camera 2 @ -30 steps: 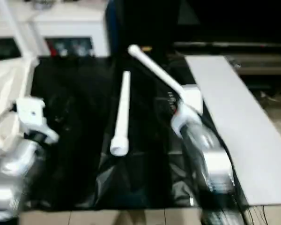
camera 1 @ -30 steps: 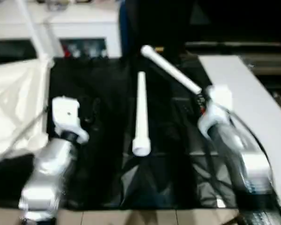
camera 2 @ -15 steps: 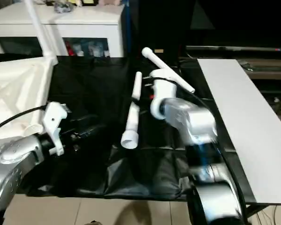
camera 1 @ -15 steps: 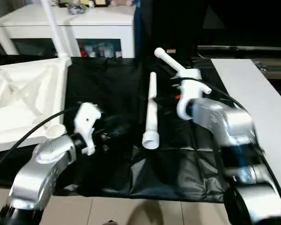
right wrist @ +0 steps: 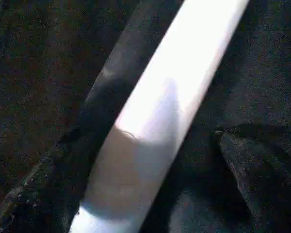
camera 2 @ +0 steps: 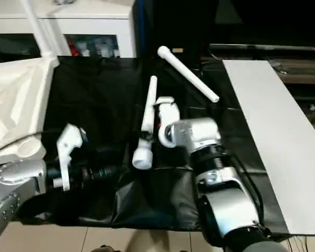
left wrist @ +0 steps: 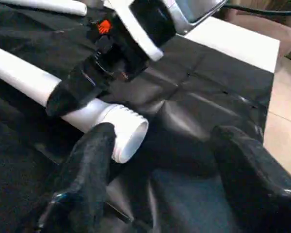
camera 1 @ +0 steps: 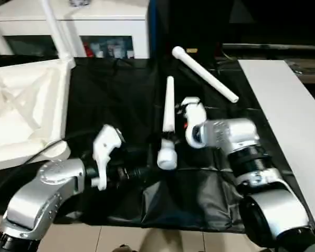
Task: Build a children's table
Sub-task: Pick table leg
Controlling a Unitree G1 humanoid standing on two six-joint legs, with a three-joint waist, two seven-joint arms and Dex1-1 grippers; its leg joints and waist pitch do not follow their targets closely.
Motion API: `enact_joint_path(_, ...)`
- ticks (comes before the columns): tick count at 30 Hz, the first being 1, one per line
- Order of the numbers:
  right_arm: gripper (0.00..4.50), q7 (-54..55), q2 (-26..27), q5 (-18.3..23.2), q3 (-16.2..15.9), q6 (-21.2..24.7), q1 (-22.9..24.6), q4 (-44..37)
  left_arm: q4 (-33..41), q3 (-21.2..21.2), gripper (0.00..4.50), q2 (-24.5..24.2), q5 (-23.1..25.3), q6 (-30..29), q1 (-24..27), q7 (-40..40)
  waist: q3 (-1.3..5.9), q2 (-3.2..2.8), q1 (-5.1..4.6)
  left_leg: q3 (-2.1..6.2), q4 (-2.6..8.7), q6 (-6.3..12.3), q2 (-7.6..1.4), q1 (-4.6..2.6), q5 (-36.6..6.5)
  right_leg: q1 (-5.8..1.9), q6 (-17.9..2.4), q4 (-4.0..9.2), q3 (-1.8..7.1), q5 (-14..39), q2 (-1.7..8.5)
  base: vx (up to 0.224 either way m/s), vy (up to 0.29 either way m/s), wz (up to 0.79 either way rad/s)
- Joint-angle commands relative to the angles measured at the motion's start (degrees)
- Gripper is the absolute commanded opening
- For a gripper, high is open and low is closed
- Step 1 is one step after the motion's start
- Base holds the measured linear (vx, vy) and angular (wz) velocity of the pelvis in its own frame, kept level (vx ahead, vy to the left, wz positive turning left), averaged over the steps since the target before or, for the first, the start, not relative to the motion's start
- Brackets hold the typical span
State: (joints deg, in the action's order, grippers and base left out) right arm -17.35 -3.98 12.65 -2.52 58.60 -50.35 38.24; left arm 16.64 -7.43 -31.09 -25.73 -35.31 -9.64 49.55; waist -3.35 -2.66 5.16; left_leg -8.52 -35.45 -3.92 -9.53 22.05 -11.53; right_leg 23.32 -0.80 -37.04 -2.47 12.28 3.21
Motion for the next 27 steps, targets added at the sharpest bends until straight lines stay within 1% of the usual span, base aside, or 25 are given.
enact_joint_path(1,4.50,-1.0,0.2,-0.2,-1.3,1.2,-0.9,1.4,0.3,-0.2,3.81,-1.0,1.4,-0.2,-1.3,-1.1,3.58,-0.50,-0.13,0.43,4.89,-3.66,-2.71,-1.18,-11.6,-2.88,-12.0,4.16,2.72,6.8,4.22,0.000,0.000,0.00)
enact_joint_path(2,4.50,-1.3,0.3,-0.2,-1.7,1.3,-0.9,1.7,0.3,-0.1,3.90,-1.1,1.4,-0.3,-1.4,-1.5,3.47,-0.52,-0.19,0.50,5.06,-4.10,-2.76,-1.27,-13.2,-2.84,-11.3,4.38,2.77,9.6,4.34,0.000,0.000,0.00)
enact_joint_path(3,4.50,-1.6,0.3,-0.5,-1.9,1.0,-1.2,2.5,0.3,0.0,3.97,-1.3,1.3,-0.6,-1.8,-1.4,3.53,-0.49,-0.16,0.50,5.06,-4.20,-2.74,-1.29,-13.4,-2.87,-10.9,4.42,2.80,10.3,4.40,0.000,0.000,0.00)
enact_joint_path(4,4.50,-1.6,0.3,-0.5,-1.9,1.0,-1.2,2.5,0.3,0.0,4.01,-1.3,1.3,-0.6,-1.8,-1.4,3.50,-0.21,-0.07,0.50,5.11,-4.16,-2.75,-1.24,-13.3,-2.83,-10.5,4.53,2.88,11.2,4.49,0.000,0.000,0.00)
enact_joint_path(5,4.50,-1.6,0.3,-0.5,-1.9,1.0,-1.2,2.5,0.3,0.0,4.06,-1.3,1.3,-0.6,-1.8,-1.4,3.52,-0.27,-0.04,0.49,5.10,-4.15,-2.75,-1.22,-13.1,-2.79,-10.2,4.55,2.89,11.5,4.49,0.000,0.000,0.00)
enact_joint_path(6,4.31,-1.8,0.4,-0.7,-2.0,0.8,-1.5,3.1,0.4,0.1,4.18,-1.5,1.2,-0.8,-2.0,-1.4,3.56,-0.35,-0.01,0.48,5.08,-4.23,-2.79,-1.18,-12.6,-2.71,-10.0,4.58,2.89,11.6,4.50,0.000,0.000,0.00)
enact_joint_path(7,4.12,-1.5,0.3,-1.6,-1.7,-0.5,-1.9,4.8,-0.3,0.0,4.34,-1.4,2.8,0.0,-3.0,-2.7,3.66,0.20,-0.15,0.38,5.07,-4.18,-2.81,-1.09,-11.9,-2.74,-9.9,4.52,2.86,11.0,4.40,0.000,0.000,0.00)
enact_joint_path(8,4.12,-1.2,0.2,-2.2,-1.5,-1.6,-2.4,6.3,-0.8,-0.1,4.34,-1.3,4.0,0.5,-3.7,-3.6,3.69,0.03,-0.06,0.35,5.02,-4.16,-2.79,-1.08,-11.4,-2.69,-10.0,4.48,2.83,10.8,4.44,0.000,0.000,0.00)
enact_joint_path(9,3.99,-1.2,0.2,-2.2,-1.5,-1.6,-2.4,6.3,-0.8,-0.1,4.40,-1.3,4.0,0.5,-3.7,-3.6,3.60,-0.02,-0.07,0.29,5.01,-4.22,-2.81,-1.08,-11.5,-2.58,-9.9,4.55,2.84,11.1,4.46,0.000,0.000,0.00)
enact_joint_path(10,3.86,-1.0,0.1,-2.5,-1.4,-2.2,-2.5,7.2,-1.2,-0.1,4.40,-0.9,4.9,0.9,-4.4,-4.7,3.61,0.16,-0.06,0.24,5.00,-4.17,-2.85,-1.06,-11.3,-2.62,-9.8,4.59,2.86,11.1,4.43,0.000,0.000,0.00)
enact_joint_path(11,3.75,-1.0,0.0,-2.6,-1.4,-2.4,-2.5,7.5,-1.2,-0.1,4.40,-0.5,5.4,1.1,-4.9,-5.3,3.77,0.07,0.03,0.22,4.89,-4.19,-2.83,-1.07,-10.4,-2.66,-9.7,4.44,2.85,10.1,4.43,0.000,0.000,0.00)
enact_joint_path(12,3.69,-1.1,-0.1,-2.6,-1.5,-2.4,-2.5,7.7,-1.1,0.0,4.40,-0.2,5.5,1.2,-5.1,-5.6,3.83,0.14,0.02,0.29,4.90,-4.09,-2.84,-0.86,-9.5,-2.85,-9.8,4.23,2.79,8.7,4.45,0.000,0.000,0.00)
enact_joint_path(14,3.53,-1.2,-0.3,-2.4,-1.5,-2.4,-2.4,7.7,-1.2,0.1,4.40,0.4,6.0,1.8,-5.1,-6.5,3.87,0.15,-0.01,0.22,4.82,-3.97,-2.80,-0.83,-9.1,-2.85,-9.9,4.23,2.75,7.8,4.41,0.000,0.000,0.00)
enact_joint_path(15,3.41,-1.0,-0.5,-2.2,-1.2,-2.6,-1.9,7.7,-2.2,-1.0,4.40,1.6,9.2,3.8,-5.0,-10.0,3.96,0.13,0.02,0.18,4.74,-3.80,-2.80,-0.86,-8.7,-2.85,-10.0,4.17,2.74,7.1,4.39,0.000,0.000,0.00)
enact_joint_path(16,3.31,-1.0,-0.5,-2.2,-1.2,-2.6,-1.9,7.7,-2.2,-1.0,4.40,1.6,9.2,3.8,-5.0,-10.0,3.89,0.18,-0.07,0.22,4.78,-3.66,-2.85,-0.72,-8.7,-2.96,-9.9,4.23,2.75,6.6,4.34,0.000,0.000,0.00)
enact_joint_path(17,3.24,-1.1,-0.5,-2.2,-0.8,-3.0,-1.6,8.1,-3.3,-1.8,4.40,3.4,12.2,5.4,-4.8,-14.1,3.97,0.07,0.00,0.21,4.74,-3.62,-2.83,-0.79,-8.7,-2.94,-9.8,4.20,2.73,6.5,4.34,0.000,0.000,0.00)
enact_joint_path(18,3.24,-1.1,-0.5,-2.3,-0.6,-3.4,-1.4,8.4,-3.5,-1.8,4.40,4.4,12.6,5.8,-4.4,-15.4,3.94,-0.08,-0.06,0.19,4.70,-3.64,-2.83,-0.79,-9.0,-2.94,-9.6,4.33,2.75,6.7,4.35,0.000,0.000,0.00)
enact_joint_path(19,3.08,-1.1,-0.4,-2.4,-0.5,-3.5,-1.3,8.5,-3.5,-1.7,4.40,4.7,12.5,5.9,-4.3,-15.5,3.98,0.05,0.02,0.16,4.68,-3.68,-2.82,-0.81,-9.3,-2.98,-9.7,4.37,2.76,7.2,4.49,0.000,0.000,0.00)
enact_joint_path(20,3.08,-1.1,-0.3,-2.5,-0.4,-3.8,-1.1,8.6,-3.5,-1.5,4.40,5.4,12.5,6.4,-4.0,-16.1,4.01,0.03,0.04,0.20,4.69,-3.63,-2.86,-0.84,-9.3,-2.96,-9.9,4.35,2.72,7.3,4.51,0.000,0.000,0.00)
enact_joint_path(21,2.87,-0.9,-0.2,-2.7,-0.4,-4.2,-0.7,8.5,-3.6,-1.2,4.40,6.2,12.8,7.3,-3.7,-17.1,4.00,0.06,0.04,0.20,4.67,-3.47,-2.84,-0.77,-9.3,-2.95,-10.1,4.40,2.70,7.5,4.46,0.000,0.000,0.00)
enact_joint_path(22,2.80,-0.9,-0.2,-2.7,-0.4,-4.2,-0.7,8.5,-3.6,-1.1,4.40,6.3,12.9,7.4,-3.7,-17.3,3.99,-0.18,0.02,0.20,4.62,-3.44,-2.84,-0.78,-9.6,-2.88,-10.3,4.45,2.70,7.5,4.43,0.000,0.000,0.00)
enact_joint_path(23,2.80,-0.7,0.0,-3.0,-0.6,-4.9,-0.1,8.5,-4.0,0.2,4.40,8.0,13.3,8.7,-3.5,-19.9,3.96,-0.11,0.04,0.24,4.67,-3.45,-2.86,-0.79,-9.8,-2.90,-10.4,4.45,2.68,7.5,4.43,0.000,0.000,0.00)
enact_joint_path(25,2.61,-0.2,0.1,-3.0,-0.5,-5.6,0.6,8.2,-4.2,2.7,4.40,10.6,13.2,9.5,-3.1,-23.5,3.95,-0.64,-0.01,0.31,4.61,-3.62,-2.88,-0.86,-10.9,-2.88,-10.8,4.48,2.63,7.4,4.41,0.000,0.000,0.00)
enact_joint_path(26,2.61,-0.2,0.1,-3.0,-0.5,-5.6,0.6,8.2,-4.2,2.7,4.40,10.6,13.2,9.5,-3.1,-23.5,3.94,-0.51,-0.10,0.30,4.64,-3.59,-2.91,-0.82,-11.0,-2.93,-10.9,4.54,2.62,7.3,4.39,0.000,0.000,0.00)
enact_joint_path(27,2.50,0.1,0.2,-3.0,-0.3,-5.8,0.8,8.0,-4.2,3.6,4.40,11.7,13.2,9.7,-2.8,-24.9,3.96,-0.39,-0.05,0.35,4.67,-3.50,-2.89,-0.83,-11.4,-2.97,-10.9,4.52,2.60,7.6,4.39,0.000,0.000,0.00)
